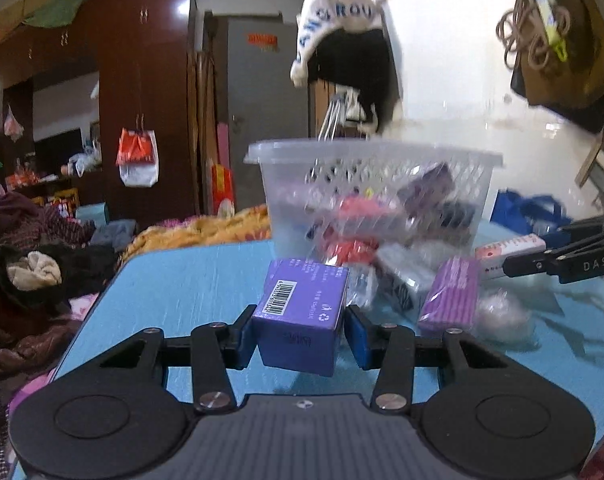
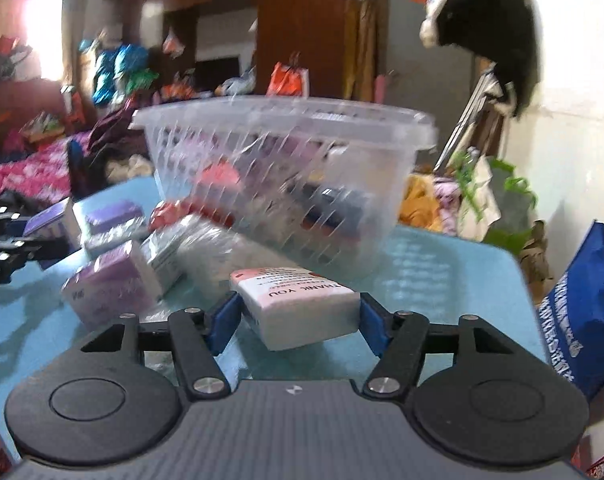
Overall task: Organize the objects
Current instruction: 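Grasp a blue-purple box with the left tool while the right tool grasps the white THANK YOU pack, then carry both items over the white basket and open both tools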
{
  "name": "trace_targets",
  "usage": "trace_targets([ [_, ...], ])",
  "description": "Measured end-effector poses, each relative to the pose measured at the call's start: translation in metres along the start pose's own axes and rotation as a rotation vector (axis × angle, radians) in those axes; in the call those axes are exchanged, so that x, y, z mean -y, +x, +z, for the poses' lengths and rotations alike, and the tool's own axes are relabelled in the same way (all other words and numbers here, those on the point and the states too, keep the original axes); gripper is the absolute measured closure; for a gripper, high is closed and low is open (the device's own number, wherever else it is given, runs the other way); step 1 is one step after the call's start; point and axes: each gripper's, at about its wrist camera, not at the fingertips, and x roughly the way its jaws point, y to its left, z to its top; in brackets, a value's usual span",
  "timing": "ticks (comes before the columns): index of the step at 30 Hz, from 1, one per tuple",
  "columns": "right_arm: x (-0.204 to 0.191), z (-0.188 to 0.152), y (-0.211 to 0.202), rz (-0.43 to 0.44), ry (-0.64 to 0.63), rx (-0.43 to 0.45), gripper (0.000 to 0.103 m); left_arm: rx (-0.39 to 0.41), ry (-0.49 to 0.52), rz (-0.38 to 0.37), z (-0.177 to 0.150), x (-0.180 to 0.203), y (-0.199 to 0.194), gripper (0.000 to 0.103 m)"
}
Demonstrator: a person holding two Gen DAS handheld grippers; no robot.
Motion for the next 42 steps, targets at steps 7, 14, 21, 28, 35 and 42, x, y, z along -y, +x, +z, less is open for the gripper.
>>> trace_targets([
  [7, 0.01, -0.003, -0.021, -0.015, 0.07, 0.148, 0.037, 0.103, -0.031, -0.037, 0.002, 0.007, -0.01, 0.053],
  [14, 0.009, -0.002, -0.025, -0.01, 0.076, 0.196, 0.038, 0.142, -0.013, -0.051, 0.001, 0.017, -0.011, 0.053],
  [21, 0.009, -0.005, -0.03, -0.01, 0.082, 0.233, 0.038, 0.155, 0.018, -0.053, -0.001, 0.028, -0.014, 0.053],
  [28, 0.008, -0.007, -0.035, -0.016, 0.087, 0.261, 0.038, 0.168, 0.013, -0.048, -0.001, 0.029, -0.017, 0.053],
  [35, 0.006, -0.009, -0.039, -0.048, 0.089, 0.282, 0.038, 0.178, -0.005, -0.038, -0.003, 0.023, -0.019, 0.053],
  [42, 0.007, -0.008, -0.052, -0.082, 0.109, 0.335, 0.038, 0.191, -0.024, -0.038, 0.009, 0.021, -0.023, 0.053],
])
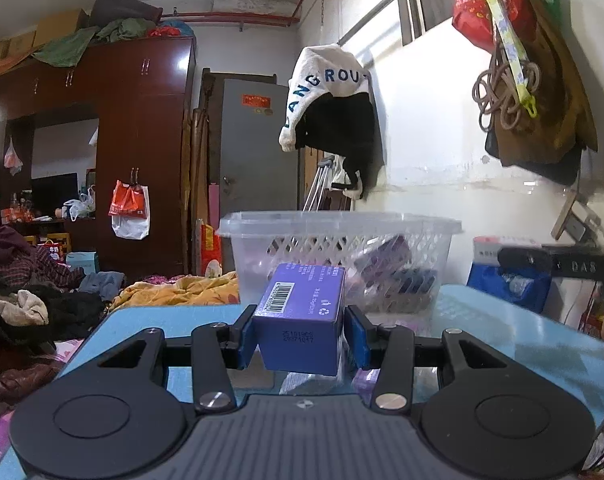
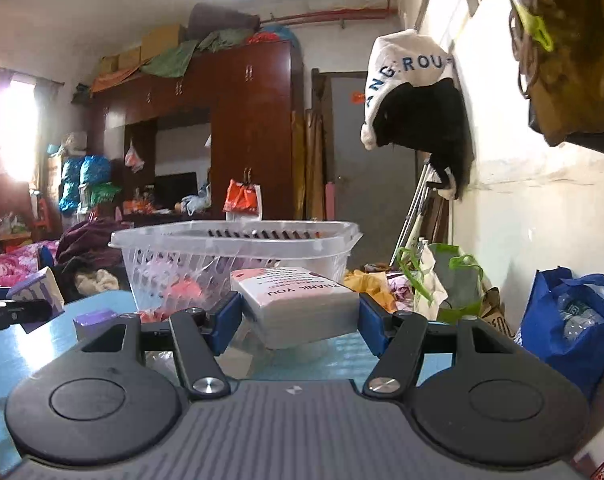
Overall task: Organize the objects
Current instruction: 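Carry both items over the white basket and open both tools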
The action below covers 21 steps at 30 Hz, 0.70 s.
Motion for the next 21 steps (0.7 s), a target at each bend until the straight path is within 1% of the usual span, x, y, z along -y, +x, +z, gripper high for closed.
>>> trace_targets([
  [1, 0.001, 0.005, -0.001, 0.019, 0.01, 0.001, 0.038, 0.002, -0.003, -0.003, 0.006, -0.001, 0.001, 0.053],
  [4, -0.004, 0.034, 0.001, 0.023, -0.006, 0.025, 0.038, 0.005, -0.015, -0.016, 0.034, -0.002, 0.011, 0.053],
  [6, -0.009, 0.057, 0.013, 0.035, -0.029, 0.037, 0.038, 0.005, -0.026, -0.029, 0.06, -0.003, 0.026, 0.053],
  [8, -0.014, 0.078, 0.039, 0.01, -0.08, 0.027, 0.038, -0.014, -0.015, -0.027, 0.083, 0.001, 0.048, 0.053],
  [9, -0.013, 0.086, 0.056, -0.001, -0.092, 0.003, 0.038, -0.028, -0.027, -0.021, 0.096, 0.001, 0.063, 0.053],
  [12, -0.006, 0.102, 0.106, 0.002, -0.089, -0.072, 0.038, -0.103, -0.058, -0.012, 0.117, 0.002, 0.109, 0.053],
  [14, 0.001, 0.102, 0.126, -0.013, -0.07, -0.107, 0.038, -0.179, -0.067, 0.0, 0.122, 0.002, 0.143, 0.053],
  [15, 0.003, 0.101, 0.133, -0.013, -0.065, -0.107, 0.037, -0.206, -0.077, -0.005, 0.123, 0.0, 0.157, 0.053],
  [16, 0.004, 0.1, 0.136, -0.01, -0.067, -0.093, 0.033, -0.217, -0.07, 0.001, 0.122, 0.001, 0.168, 0.047],
  [17, 0.004, 0.098, 0.138, -0.009, -0.073, -0.089, 0.017, -0.227, -0.051, 0.016, 0.12, 0.002, 0.177, 0.037],
  [18, 0.002, 0.097, 0.137, -0.026, -0.081, -0.082, 0.009, -0.241, -0.046, 0.029, 0.119, 0.003, 0.184, 0.015],
  [19, -0.001, 0.094, 0.132, -0.049, -0.089, -0.063, 0.0, -0.249, -0.05, 0.028, 0.116, 0.002, 0.187, 0.012],
  [20, -0.003, 0.092, 0.122, -0.047, -0.092, -0.048, 0.0, -0.244, -0.054, 0.023, 0.113, 0.002, 0.184, 0.012],
  [21, -0.004, 0.089, 0.11, -0.024, -0.082, -0.029, 0.0, -0.227, -0.055, 0.018, 0.11, 0.002, 0.175, 0.012],
])
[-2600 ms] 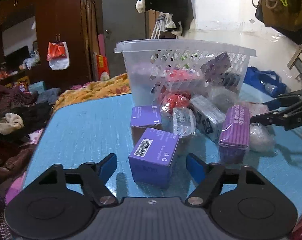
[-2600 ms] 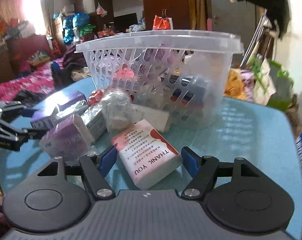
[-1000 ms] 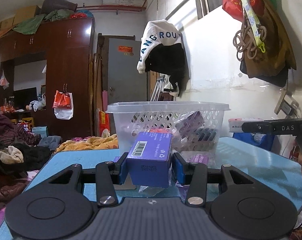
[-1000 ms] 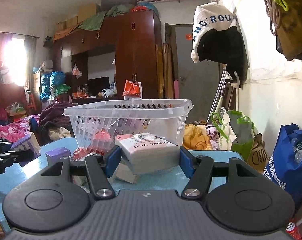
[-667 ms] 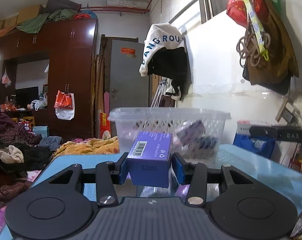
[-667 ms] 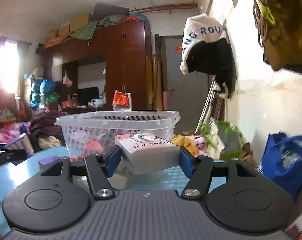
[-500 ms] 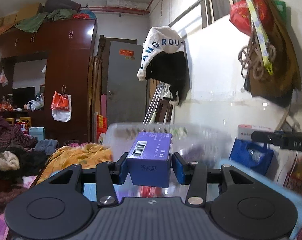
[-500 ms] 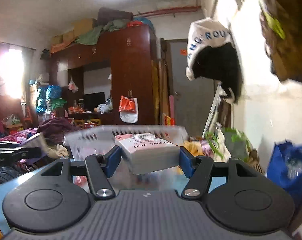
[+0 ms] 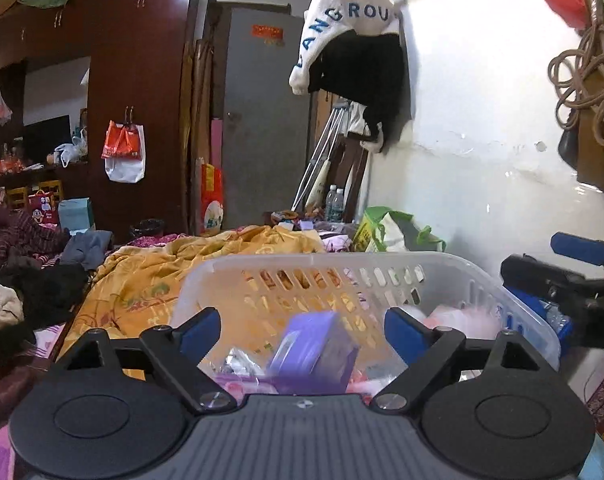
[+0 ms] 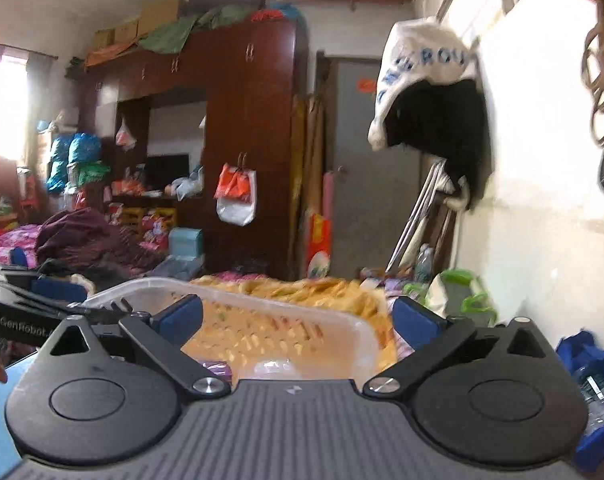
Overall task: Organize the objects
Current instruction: 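Carry both items over the white basket and open both tools, then grasp a purple box with the left tool while the right tool grasps a clear bag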
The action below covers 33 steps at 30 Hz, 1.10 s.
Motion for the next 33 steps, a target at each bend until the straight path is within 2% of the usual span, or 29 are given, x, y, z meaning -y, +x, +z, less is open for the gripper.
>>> trace_targets([
  [3, 0.0, -0.015, -0.043, 0.035, 0.104, 0.032, 0.0, 0.074, 0.017, -0.004, -0.02, -0.004, -0.041, 0.011],
  [4, 0.0, -0.024, -0.053, 0.056, 0.143, 0.002, 0.0, 0.09, 0.019, -0.005, -0.025, -0.004, -0.053, 0.002],
  [5, -0.003, -0.036, -0.06, 0.088, 0.152, -0.05, 0.0, 0.111, 0.02, -0.004, -0.036, -0.007, -0.067, 0.0],
  [7, -0.015, -0.063, -0.069, 0.149, 0.108, -0.155, 0.0, 0.194, -0.006, -0.008, -0.057, -0.011, -0.087, 0.0],
  [8, -0.021, -0.076, -0.073, 0.177, 0.073, -0.193, 0.0, 0.21, -0.018, -0.017, -0.065, -0.014, -0.091, 0.0],
  [11, -0.037, -0.104, -0.071, 0.261, 0.025, -0.322, 0.0, 0.056, -0.009, -0.039, -0.079, -0.023, -0.081, 0.0],
  [12, -0.042, -0.109, -0.069, 0.291, 0.02, -0.348, 0.002, 0.028, -0.014, -0.044, -0.083, -0.027, -0.075, 0.0],
  [17, -0.057, -0.11, -0.054, 0.343, -0.039, -0.418, 0.023, -0.103, -0.022, 0.02, -0.091, -0.041, -0.047, 0.003],
  [18, -0.06, -0.111, -0.052, 0.34, -0.058, -0.424, 0.027, -0.118, -0.028, 0.025, -0.094, -0.044, -0.044, 0.006],
  [20, -0.064, -0.114, -0.056, 0.351, -0.075, -0.432, 0.047, -0.139, -0.037, 0.032, -0.1, -0.049, -0.04, 0.008],
  [22, -0.062, -0.113, -0.058, 0.353, -0.069, -0.416, 0.046, -0.164, -0.023, 0.046, -0.106, -0.051, -0.038, 0.015],
  [25, -0.061, -0.115, -0.054, 0.351, -0.061, -0.432, 0.048, -0.191, -0.016, 0.062, -0.113, -0.05, -0.035, 0.017],
  [26, -0.062, -0.115, -0.054, 0.347, -0.067, -0.431, 0.053, -0.2, -0.018, 0.054, -0.112, -0.049, -0.034, 0.019],
  [27, -0.064, -0.115, -0.056, 0.333, -0.077, -0.424, 0.057, -0.193, -0.018, 0.049, -0.112, -0.049, -0.035, 0.027],
  [29, -0.065, -0.115, -0.061, 0.314, -0.09, -0.391, 0.057, -0.183, -0.01, 0.044, -0.113, -0.048, -0.038, 0.045],
  [30, -0.063, -0.115, -0.064, 0.31, -0.08, -0.368, 0.058, -0.186, -0.006, 0.034, -0.114, -0.048, -0.039, 0.06],
  [33, -0.047, -0.114, -0.075, 0.307, 0.007, -0.276, 0.058, -0.163, -0.003, -0.004, -0.116, -0.047, -0.043, 0.061],
])
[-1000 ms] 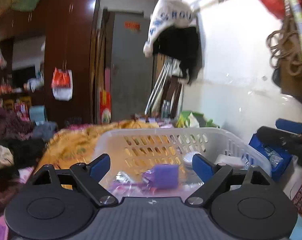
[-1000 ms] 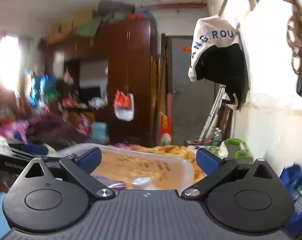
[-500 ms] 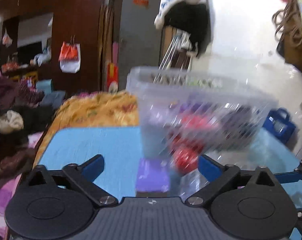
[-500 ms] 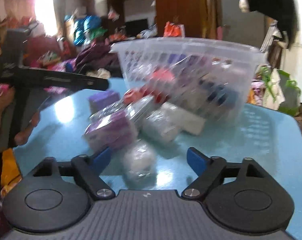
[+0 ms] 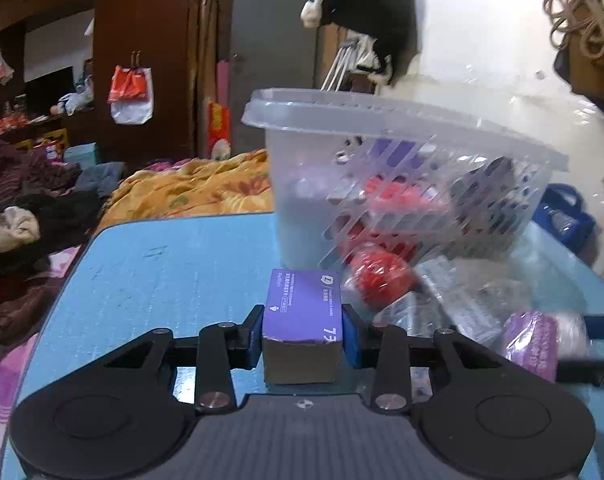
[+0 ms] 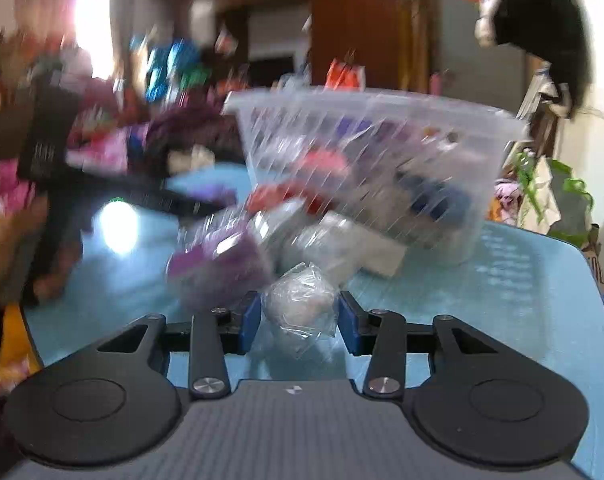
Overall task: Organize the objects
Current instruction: 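Grasp a purple box with the left tool while the right tool grasps a clear bag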
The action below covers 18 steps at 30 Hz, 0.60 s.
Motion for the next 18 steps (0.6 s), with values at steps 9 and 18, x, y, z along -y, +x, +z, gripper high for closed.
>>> trace_targets([
  [9, 0.005, -0.002, -0.013, -0.024, 0.034, 0.125, 0.058, 0.151, -0.027, -0.022, -0.004, -0.002, -0.02, 0.061],
  [18, 0.009, -0.003, -0.017, -0.069, 0.072, 0.191, 0.058, 0.232, -0.004, -0.018, -0.003, 0.005, -0.03, 0.06],
])
